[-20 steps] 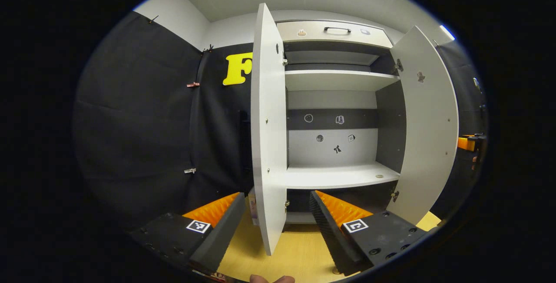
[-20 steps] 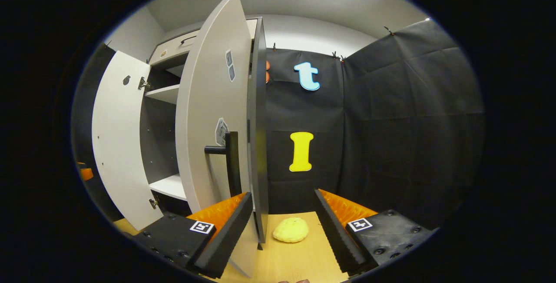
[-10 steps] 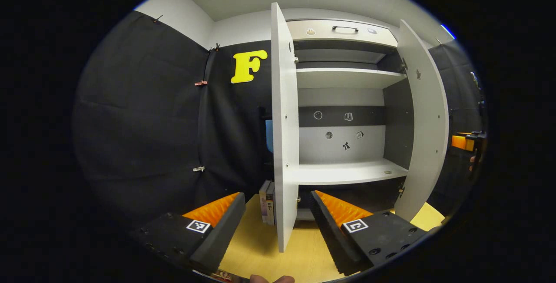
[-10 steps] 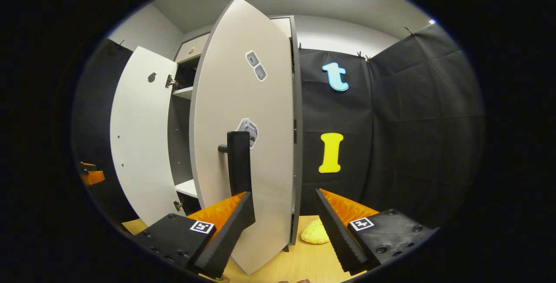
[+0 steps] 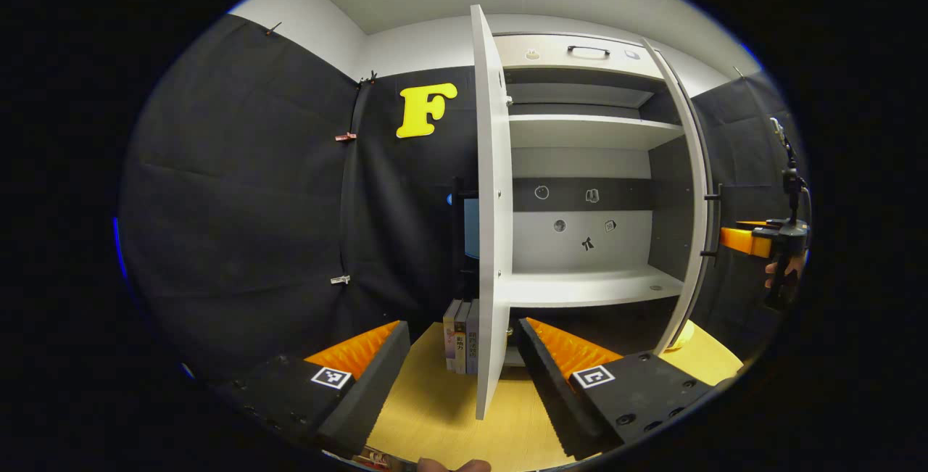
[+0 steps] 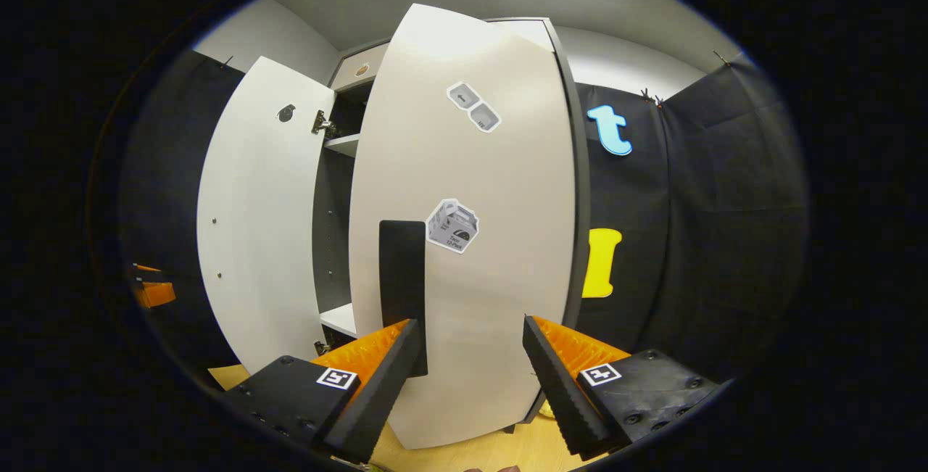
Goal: Grasp the bottle in the cabinet with the left hand and place it on the coaster, then close the right door with the right hand and the left door with the left hand.
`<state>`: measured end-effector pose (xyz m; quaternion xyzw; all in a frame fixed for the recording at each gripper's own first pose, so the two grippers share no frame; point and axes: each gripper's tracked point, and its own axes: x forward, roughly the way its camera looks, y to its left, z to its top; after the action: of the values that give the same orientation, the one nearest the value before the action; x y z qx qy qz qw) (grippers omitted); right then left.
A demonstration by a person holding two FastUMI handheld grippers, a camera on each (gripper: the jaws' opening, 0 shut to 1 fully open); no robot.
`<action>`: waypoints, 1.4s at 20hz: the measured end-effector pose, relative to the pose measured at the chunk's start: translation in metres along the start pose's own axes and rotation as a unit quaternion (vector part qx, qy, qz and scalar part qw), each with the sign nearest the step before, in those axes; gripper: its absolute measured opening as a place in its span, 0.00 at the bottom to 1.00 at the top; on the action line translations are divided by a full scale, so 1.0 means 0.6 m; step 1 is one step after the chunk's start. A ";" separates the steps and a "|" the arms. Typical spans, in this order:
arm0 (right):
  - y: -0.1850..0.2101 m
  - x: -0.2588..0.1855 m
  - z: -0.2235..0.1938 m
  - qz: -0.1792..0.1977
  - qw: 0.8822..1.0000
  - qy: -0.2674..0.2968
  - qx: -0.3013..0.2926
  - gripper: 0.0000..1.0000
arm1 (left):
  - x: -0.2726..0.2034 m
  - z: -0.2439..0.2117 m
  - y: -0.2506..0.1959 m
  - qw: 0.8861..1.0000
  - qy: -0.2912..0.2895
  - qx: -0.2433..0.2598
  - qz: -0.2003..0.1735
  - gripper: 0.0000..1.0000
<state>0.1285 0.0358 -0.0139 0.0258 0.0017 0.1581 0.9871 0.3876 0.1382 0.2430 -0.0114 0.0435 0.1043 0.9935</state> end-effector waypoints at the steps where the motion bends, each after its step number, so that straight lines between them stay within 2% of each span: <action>1: 0.009 0.015 -0.001 0.004 1.000 0.001 0.001 0.96 | -0.001 -0.001 0.004 1.000 0.000 0.001 0.004 0.95; 7: 0.037 0.073 -0.006 0.011 1.000 -0.001 0.005 0.95 | 0.004 -0.001 0.028 1.000 0.002 -0.002 0.014 0.95; 16: 0.059 0.146 -0.010 -0.016 1.000 -0.008 -0.018 0.95 | 0.032 0.000 0.099 0.999 0.007 0.002 0.035 0.95; 23: 0.059 0.152 -0.009 -0.045 0.998 -0.005 -0.044 0.95 | 0.114 0.028 0.137 1.000 -0.015 0.012 0.005 0.95; 28: 0.067 0.095 0.002 -0.067 0.997 -0.009 -0.044 0.98 | 0.195 0.050 0.129 0.999 -0.029 -0.004 -0.031 0.95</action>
<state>0.1700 0.0919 -0.0104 -0.0161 -0.0125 0.0911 0.9956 0.4881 0.2392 0.2615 -0.0136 0.0143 0.0740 0.9971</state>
